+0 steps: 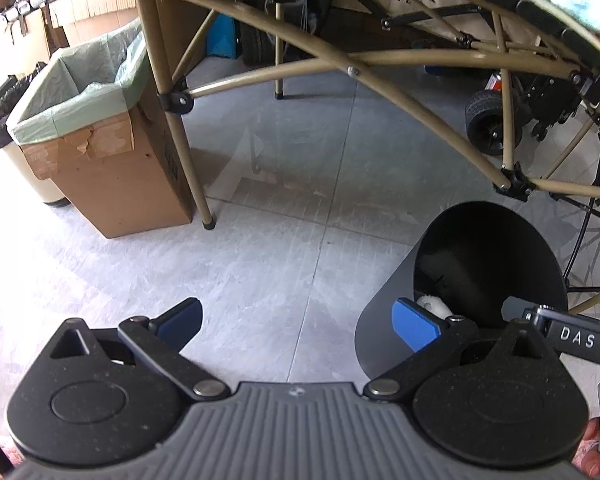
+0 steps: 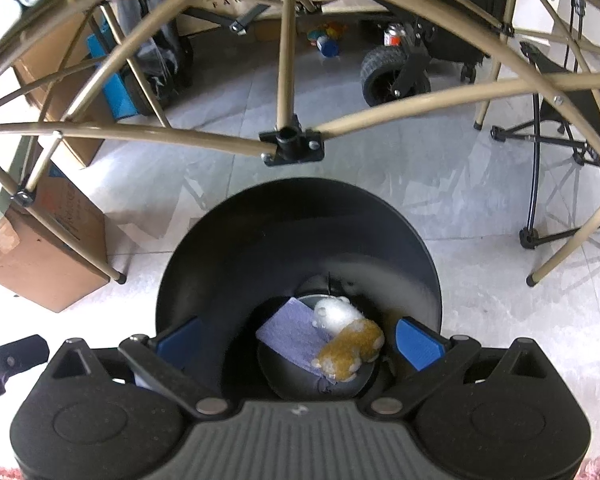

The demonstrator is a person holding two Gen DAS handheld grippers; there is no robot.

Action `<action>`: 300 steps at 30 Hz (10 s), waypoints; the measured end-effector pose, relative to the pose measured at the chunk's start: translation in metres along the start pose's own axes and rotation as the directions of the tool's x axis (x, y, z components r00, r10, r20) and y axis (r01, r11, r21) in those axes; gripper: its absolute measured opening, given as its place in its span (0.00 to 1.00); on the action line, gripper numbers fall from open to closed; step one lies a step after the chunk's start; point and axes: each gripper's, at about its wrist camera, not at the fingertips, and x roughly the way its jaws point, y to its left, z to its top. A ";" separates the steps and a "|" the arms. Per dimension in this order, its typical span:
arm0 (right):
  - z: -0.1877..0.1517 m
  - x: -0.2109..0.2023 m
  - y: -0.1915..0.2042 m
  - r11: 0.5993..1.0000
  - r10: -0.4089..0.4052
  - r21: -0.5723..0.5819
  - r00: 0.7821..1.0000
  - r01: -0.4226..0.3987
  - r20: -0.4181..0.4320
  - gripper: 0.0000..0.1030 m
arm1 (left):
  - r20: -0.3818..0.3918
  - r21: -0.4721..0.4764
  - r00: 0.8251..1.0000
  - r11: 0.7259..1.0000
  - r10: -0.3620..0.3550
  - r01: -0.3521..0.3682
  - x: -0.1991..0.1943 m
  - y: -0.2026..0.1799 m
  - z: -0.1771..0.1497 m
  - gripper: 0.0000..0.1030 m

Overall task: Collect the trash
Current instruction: 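Move both grippers up to the table toward the white roll and blue plush, then close the right gripper on the white foam roll, then grasp the blue fluffy plush with the left gripper while the right holds the white roll, then lift both held items off the table and carry them toward the black bin, then lower the right gripper over the bin and open it to drop the white roll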

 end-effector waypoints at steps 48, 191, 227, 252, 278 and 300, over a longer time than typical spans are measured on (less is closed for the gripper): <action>0.093 -0.150 0.000 0.985 0.127 -0.172 0.740 -0.015 0.661 0.94 | 0.576 -0.004 0.816 0.998 -0.052 0.067 -0.141 -0.057 0.107 1.00; -0.019 -0.193 -0.104 0.997 0.053 0.011 0.757 -0.079 0.652 0.28 | 0.478 0.290 0.814 0.934 -0.331 0.209 -0.145 -0.115 0.018 0.80; -0.108 -0.120 -0.073 0.990 0.044 -0.139 0.957 -0.004 0.286 0.28 | 0.263 0.308 0.947 0.946 -0.184 0.099 -0.076 -0.073 -0.076 0.80; -0.091 -0.069 -0.060 0.990 0.009 -0.140 0.992 0.009 0.124 0.28 | 0.140 0.187 0.985 0.980 -0.100 0.073 -0.026 -0.035 -0.060 0.80; -0.024 -0.014 0.017 0.989 0.035 -0.145 0.995 -0.021 0.094 0.28 | 0.117 0.081 0.992 0.996 -0.049 0.040 -0.004 0.004 -0.037 0.80; 0.002 0.040 0.021 0.999 -0.028 -0.019 0.996 0.026 -0.087 0.29 | 0.088 0.100 0.995 0.995 -0.038 0.030 0.004 0.001 -0.033 0.80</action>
